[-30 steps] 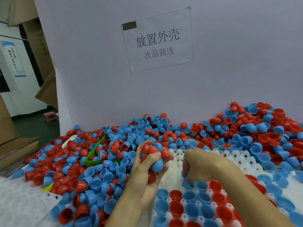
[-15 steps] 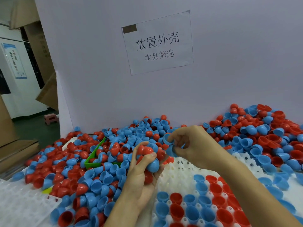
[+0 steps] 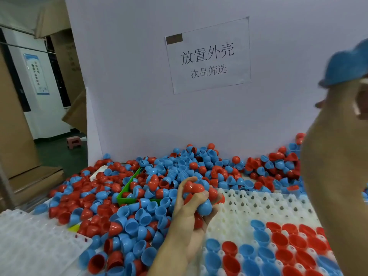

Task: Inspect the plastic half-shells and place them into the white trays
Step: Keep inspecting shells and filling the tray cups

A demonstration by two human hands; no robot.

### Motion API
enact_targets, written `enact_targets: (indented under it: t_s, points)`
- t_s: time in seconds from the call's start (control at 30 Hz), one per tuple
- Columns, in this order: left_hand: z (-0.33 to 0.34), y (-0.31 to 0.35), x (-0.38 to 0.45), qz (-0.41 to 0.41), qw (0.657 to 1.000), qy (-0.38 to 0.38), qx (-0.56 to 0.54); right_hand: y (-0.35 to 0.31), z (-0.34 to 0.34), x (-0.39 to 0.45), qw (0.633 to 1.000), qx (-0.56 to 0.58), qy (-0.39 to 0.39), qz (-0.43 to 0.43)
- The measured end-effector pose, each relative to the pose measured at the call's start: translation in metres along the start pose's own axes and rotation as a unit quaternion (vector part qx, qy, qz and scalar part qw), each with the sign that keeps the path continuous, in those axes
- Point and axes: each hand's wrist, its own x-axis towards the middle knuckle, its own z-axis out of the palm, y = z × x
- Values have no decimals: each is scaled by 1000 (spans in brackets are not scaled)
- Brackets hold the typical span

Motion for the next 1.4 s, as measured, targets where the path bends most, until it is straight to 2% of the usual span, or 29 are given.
enact_targets:
  t_s: [0.07, 0.1, 0.13, 0.17, 0.2, 0.23, 0.27, 0.4, 0.73, 0.87, 1.0, 1.13, 1.4]
  points:
    - [2, 0, -1, 0, 1000, 4, 14, -4, 16, 6, 999, -15, -39, 35]
    - [2, 0, 0, -3, 1000, 9, 20, -2, 22, 7, 991, -57, -114, 43]
    - [1, -1, -1, -7, 1000, 16, 22, 2, 25, 4, 957, -142, -250, 45]
    - [0, -2, -2, -10, 999, 23, 20, 8, 26, -3, 876, -243, -413, 48]
    - [0, -2, -2, -12, 999, 25, 17, 14, 23, -13, 782, -310, -538, 56]
    - [1, -3, -1, -10, 1000, 21, 17, 20, 18, -22, 714, -348, -604, 68]
    - [1, -3, -1, -6, 1000, 14, 21, 25, 13, -29, 690, -364, -621, 76]
    - [3, -4, 0, 0, 999, -2, 43, 40, -11, -35, 687, -353, -625, 111]
    - [9, -6, -7, -11, 996, -62, 60, 44, -26, -39, 681, -188, -685, 178]
    - [9, -6, -7, -18, 994, -67, 83, 51, -27, -45, 681, -193, -685, 175]
    - [8, -4, -8, -41, 994, -68, 70, 61, -31, -43, 697, -160, -663, 223]
    - [9, -7, -8, -49, 997, -38, 45, 65, -33, -44, 712, -153, -644, 235]
    - [10, -7, -2, -70, 993, 66, -72, 62, -24, -51, 746, -205, -613, 158]
